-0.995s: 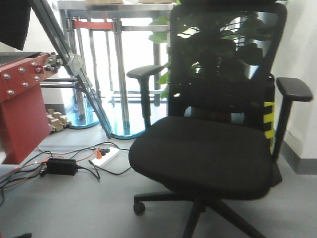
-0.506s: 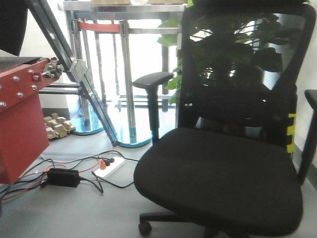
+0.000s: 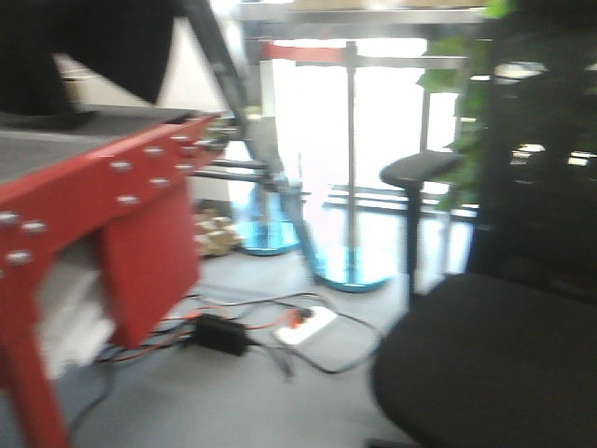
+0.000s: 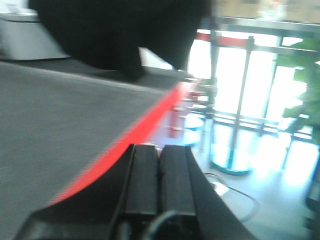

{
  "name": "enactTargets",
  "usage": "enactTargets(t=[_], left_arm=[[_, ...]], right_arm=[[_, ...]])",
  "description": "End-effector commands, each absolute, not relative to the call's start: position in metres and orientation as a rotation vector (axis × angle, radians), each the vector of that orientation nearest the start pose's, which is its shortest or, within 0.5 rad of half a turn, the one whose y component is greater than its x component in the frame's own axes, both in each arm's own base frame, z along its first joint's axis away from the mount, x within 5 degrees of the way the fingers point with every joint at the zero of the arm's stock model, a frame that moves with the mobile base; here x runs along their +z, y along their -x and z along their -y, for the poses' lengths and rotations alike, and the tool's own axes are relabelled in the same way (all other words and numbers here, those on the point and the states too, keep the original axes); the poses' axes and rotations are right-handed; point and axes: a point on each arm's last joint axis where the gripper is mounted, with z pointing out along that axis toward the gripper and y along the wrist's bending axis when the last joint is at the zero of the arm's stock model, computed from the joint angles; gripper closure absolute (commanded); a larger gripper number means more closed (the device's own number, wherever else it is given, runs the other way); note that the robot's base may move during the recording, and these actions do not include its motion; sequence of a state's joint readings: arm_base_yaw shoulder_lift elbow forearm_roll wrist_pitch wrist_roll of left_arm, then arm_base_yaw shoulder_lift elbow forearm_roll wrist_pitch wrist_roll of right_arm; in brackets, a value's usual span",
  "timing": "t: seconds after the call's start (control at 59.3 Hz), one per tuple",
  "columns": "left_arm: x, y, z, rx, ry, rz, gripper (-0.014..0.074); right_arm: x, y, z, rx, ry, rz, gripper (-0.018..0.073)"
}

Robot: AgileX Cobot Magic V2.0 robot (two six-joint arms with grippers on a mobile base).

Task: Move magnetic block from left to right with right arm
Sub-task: 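Turn the base past the office chair toward the other carpeted area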

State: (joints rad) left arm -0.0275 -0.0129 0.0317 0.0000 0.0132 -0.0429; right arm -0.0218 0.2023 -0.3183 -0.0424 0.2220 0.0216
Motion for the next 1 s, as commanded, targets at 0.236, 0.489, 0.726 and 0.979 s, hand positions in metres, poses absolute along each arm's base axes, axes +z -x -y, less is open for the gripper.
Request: enactTargets(t=[0.236, 0.489, 0.726, 0.979], left_arm=[[0.2073, -0.0555, 0.0018, -0.066, 0.01, -1.428, 0.0713], [0.2073, -0.0555, 0.0018, -0.066, 0.01, -1.428, 0.0713], [0.2073, -0.0555, 0.0018, -0.066, 0.01, -1.428, 0.0713], [0.2073, -0.0555, 0.0018, -0.066, 0.01, -1.428, 0.0712]], right_arm=[[0.3048, -0.0624, 0.0023, -0.061, 0.007, -1.486, 0.0253], [0.3048, -0.0624, 0.0023, -0.061, 0.007, -1.486, 0.0253], [0.3048, -0.0624, 0.0023, -0.061, 0.007, -1.486, 0.0253], [0.3048, -0.0624, 0.0023, -0.061, 0.007, -1.486, 0.0253]])
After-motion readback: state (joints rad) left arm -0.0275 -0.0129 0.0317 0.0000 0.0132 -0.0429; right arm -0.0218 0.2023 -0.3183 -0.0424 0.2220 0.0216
